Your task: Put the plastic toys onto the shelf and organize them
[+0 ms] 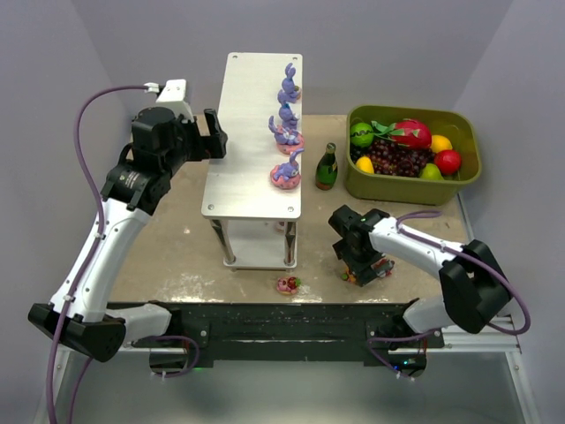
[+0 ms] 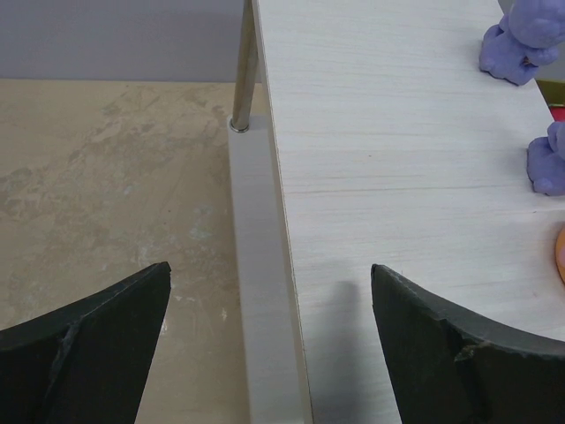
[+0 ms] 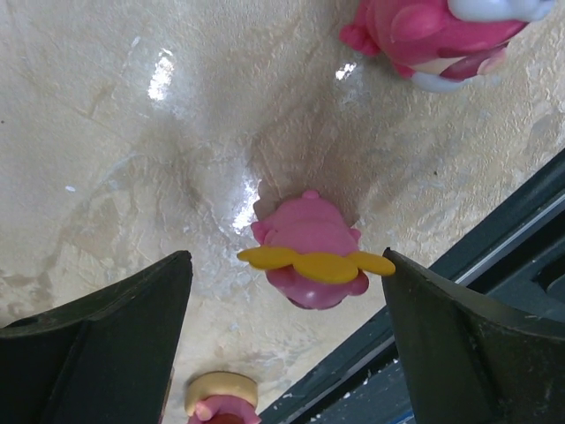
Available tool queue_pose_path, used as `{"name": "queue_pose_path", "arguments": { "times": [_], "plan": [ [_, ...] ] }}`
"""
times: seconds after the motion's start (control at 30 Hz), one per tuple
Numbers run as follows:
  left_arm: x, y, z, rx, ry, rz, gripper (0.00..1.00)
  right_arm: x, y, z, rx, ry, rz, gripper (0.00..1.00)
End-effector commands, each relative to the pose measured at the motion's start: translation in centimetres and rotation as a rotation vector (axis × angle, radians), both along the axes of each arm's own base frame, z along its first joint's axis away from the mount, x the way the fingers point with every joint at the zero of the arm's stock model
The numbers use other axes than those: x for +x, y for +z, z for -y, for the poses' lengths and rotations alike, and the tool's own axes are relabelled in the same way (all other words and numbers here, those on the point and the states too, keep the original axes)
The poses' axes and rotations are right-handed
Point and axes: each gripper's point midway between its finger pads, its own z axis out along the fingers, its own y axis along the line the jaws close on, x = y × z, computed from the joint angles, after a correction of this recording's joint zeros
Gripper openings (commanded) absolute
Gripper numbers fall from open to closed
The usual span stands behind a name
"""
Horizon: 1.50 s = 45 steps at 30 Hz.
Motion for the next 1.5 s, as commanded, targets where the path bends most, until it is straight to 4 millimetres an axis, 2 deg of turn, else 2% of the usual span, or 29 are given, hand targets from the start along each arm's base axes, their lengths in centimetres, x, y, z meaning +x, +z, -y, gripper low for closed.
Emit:
{"name": "queue_pose_path", "arguments": {
  "times": [0.0, 0.17, 0.53, 0.63, 0.67, 0.73, 0.87, 0.9, 0.93, 1.03, 1.17, 1.2, 1.27, 1.3, 1.33, 1.37, 1.4, 1.43, 1.47],
  "plan": [
    [0.4, 2.5, -0.6, 0.004, 0.018, 0.074, 1.00, 0.3, -0.8, 0.9, -0.055, -0.028, 0.014, 0.88],
    [0.3, 2.6, -0.7, 0.007, 0.020, 0.073, 0.99, 0.3, -1.1, 1.3, -0.070, -0.033, 0.022, 0.81],
    [0.4, 2.4, -0.4, -0.001, 0.012, 0.068, 0.99, 1.3, -0.4, 2.4, -0.121, -0.002, 0.090, 0.52],
    [0.4, 2.4, -0.5, -0.001, 0.012, 0.068, 1.00, 2.4, 0.3, 2.2, -0.126, 0.051, 0.140, 0.40],
    [0.4, 2.6, -0.4, -0.003, 0.010, 0.072, 1.00, 3.0, 0.7, 2.1, -0.123, 0.061, 0.169, 0.31],
    [0.4, 2.6, -0.4, -0.003, 0.012, 0.072, 1.00, 3.9, 1.5, 2.2, -0.143, 0.125, 0.211, 0.23],
    [0.4, 2.6, -0.4, -0.005, 0.009, 0.073, 0.99, 7.1, 4.7, 0.7, -0.116, 0.276, 0.390, 0.10],
    [0.4, 2.5, -0.4, -0.007, 0.011, 0.071, 1.00, 7.7, 5.7, 0.4, -0.109, 0.309, 0.433, 0.04],
    [0.4, 2.6, -0.4, -0.010, 0.012, 0.074, 1.00, 8.4, 6.8, 0.0, -0.125, 0.397, 0.463, 0.01],
    [0.4, 2.7, -0.3, -0.016, 0.010, 0.075, 1.00, 10.4, 9.5, -1.7, -0.121, 0.561, 0.533, 0.00],
    [0.1, 3.3, -0.4, -0.028, 0.014, 0.088, 0.99, 12.4, 11.7, -5.2, -0.079, 0.812, 0.593, 0.00],
    [-0.1, 3.6, -0.4, -0.032, 0.012, 0.097, 0.99, 12.8, 12.8, -6.2, -0.067, 0.903, 0.613, 0.00],
    [-0.2, 3.9, -0.6, -0.033, 0.017, 0.104, 1.00, 13.7, 12.8, -7.5, -0.064, 1.010, 0.614, 0.00],
    [-0.4, 4.2, -0.7, -0.032, 0.018, 0.109, 0.99, 14.4, 14.2, -8.3, -0.061, 1.089, 0.636, 0.00],
    [-0.4, 4.5, -0.7, -0.035, 0.016, 0.116, 1.00, 14.9, 13.4, -8.9, -0.060, 1.148, 0.610, 0.00],
    [-0.5, 4.5, -0.7, -0.036, 0.015, 0.115, 0.99, 15.1, 13.4, -9.5, -0.047, 1.211, 0.607, 0.00],
    [-0.6, 4.7, -0.7, -0.037, 0.015, 0.122, 0.99, 16.0, 14.4, -9.9, -0.071, 1.282, 0.617, 0.01],
    [-0.7, 4.8, -0.7, -0.039, 0.014, 0.123, 0.99, 15.9, 13.2, -10.5, -0.044, 1.347, 0.567, 0.01],
    [-0.8, 5.0, -0.7, -0.040, 0.012, 0.128, 1.00, 16.2, 13.0, -10.6, -0.052, 1.381, 0.549, 0.01]
  ]
}}
